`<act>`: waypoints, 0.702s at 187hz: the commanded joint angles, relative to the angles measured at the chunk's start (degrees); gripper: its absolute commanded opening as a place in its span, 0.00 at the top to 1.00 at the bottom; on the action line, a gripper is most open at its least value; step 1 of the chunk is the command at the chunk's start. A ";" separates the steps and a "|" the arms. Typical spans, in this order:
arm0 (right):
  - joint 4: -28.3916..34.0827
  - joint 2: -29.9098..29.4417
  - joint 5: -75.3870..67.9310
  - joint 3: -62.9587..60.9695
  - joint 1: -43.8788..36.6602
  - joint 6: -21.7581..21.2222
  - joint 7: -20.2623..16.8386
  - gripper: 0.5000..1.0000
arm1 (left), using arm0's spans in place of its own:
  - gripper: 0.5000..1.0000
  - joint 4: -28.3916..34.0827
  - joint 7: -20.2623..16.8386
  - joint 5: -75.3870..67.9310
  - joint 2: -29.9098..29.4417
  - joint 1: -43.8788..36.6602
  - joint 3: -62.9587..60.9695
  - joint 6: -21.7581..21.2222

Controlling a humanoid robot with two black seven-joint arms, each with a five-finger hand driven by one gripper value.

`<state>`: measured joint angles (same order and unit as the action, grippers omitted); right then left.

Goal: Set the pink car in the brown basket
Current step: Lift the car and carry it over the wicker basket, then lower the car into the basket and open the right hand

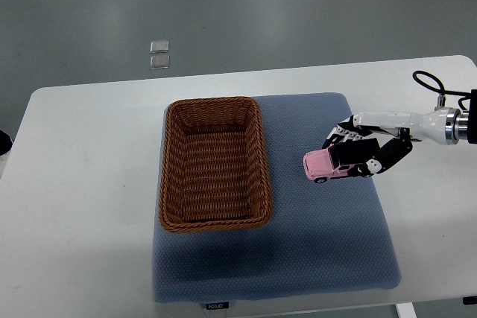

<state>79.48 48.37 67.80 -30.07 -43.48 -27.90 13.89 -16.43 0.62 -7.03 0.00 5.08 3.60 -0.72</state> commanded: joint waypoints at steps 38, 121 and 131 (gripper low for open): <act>-10.65 -14.78 -1.00 7.12 -12.68 0.83 -0.18 1.00 | 0.00 0.08 0.00 0.00 0.00 0.02 0.09 0.02; -30.78 -39.31 0.05 11.96 -15.85 3.90 -0.09 1.00 | 0.00 -0.10 0.00 0.00 0.00 -0.07 0.01 0.02; -31.31 -39.40 0.14 12.93 -15.59 4.69 -0.09 1.00 | 0.00 -0.01 0.00 0.00 0.00 -0.16 0.01 0.01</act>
<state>49.83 9.90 67.69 -18.74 -59.53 -24.68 13.76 -16.53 0.62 -7.03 0.00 5.01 3.61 -0.71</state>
